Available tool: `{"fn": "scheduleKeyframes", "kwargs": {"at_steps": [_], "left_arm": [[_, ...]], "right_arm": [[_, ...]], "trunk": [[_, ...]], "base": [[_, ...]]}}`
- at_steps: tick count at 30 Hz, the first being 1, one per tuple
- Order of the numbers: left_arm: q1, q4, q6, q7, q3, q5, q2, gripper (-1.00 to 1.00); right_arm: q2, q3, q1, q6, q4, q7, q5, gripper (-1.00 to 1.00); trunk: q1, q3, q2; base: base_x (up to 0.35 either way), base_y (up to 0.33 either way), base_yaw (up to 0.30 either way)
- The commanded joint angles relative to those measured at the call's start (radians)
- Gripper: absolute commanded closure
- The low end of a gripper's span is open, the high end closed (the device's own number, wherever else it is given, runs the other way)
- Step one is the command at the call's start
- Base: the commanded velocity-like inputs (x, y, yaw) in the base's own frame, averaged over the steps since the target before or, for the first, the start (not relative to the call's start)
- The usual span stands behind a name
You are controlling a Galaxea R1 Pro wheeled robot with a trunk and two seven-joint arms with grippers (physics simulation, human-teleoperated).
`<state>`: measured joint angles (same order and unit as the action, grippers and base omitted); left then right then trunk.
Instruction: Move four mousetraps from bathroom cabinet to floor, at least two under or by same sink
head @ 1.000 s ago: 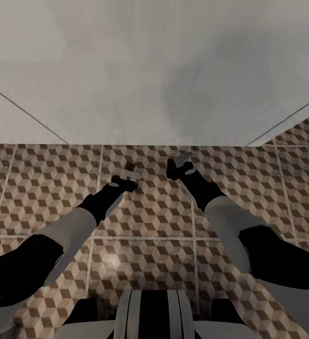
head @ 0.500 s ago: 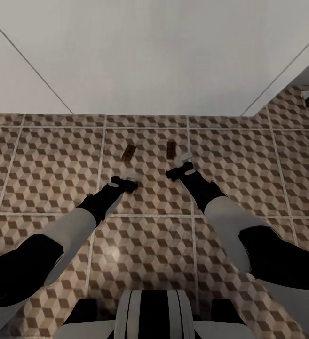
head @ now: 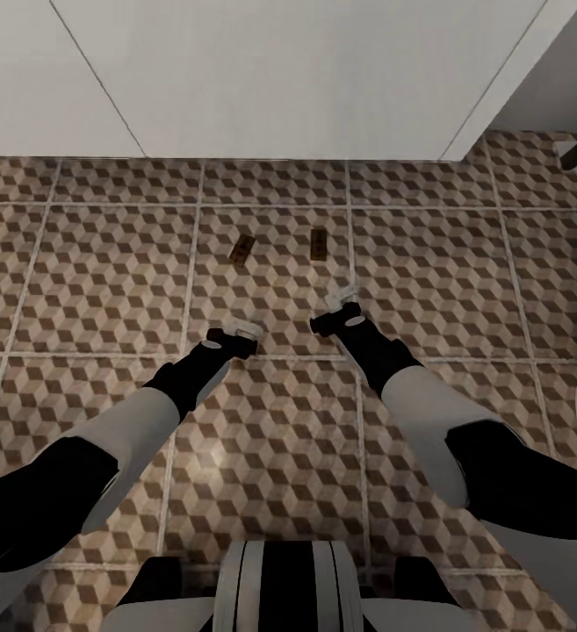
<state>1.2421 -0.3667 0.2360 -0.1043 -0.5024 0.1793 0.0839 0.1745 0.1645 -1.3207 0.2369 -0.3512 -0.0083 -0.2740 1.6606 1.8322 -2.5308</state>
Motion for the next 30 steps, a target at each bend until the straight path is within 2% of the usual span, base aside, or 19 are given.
{"fn": "scheduleKeyframes", "kwargs": {"at_steps": [1,20,30], "left_arm": [[0.000,-0.002,0.005,-0.008,-0.008,0.011,-0.001,-1.00],[0.000,-0.002,0.005,-0.008,-0.008,0.009,-0.001,-1.00],[-0.003,-0.007,0.005,-0.006,-0.008,0.009,-0.001,-1.00]], "right_arm": [[0.000,0.003,0.000,0.006,-0.002,-0.001,-0.010,-1.00],[0.000,0.003,0.000,0.004,-0.001,-0.001,-0.010,-1.00],[0.000,0.002,0.000,-0.001,0.010,-0.001,-0.010,-1.00]], "trunk": [[-0.001,0.000,0.000],[-0.001,0.000,0.000],[-0.001,0.000,0.000]], "base": [[-0.335,0.000,0.000],[-0.330,0.000,0.000],[-0.086,0.000,0.000]]}}
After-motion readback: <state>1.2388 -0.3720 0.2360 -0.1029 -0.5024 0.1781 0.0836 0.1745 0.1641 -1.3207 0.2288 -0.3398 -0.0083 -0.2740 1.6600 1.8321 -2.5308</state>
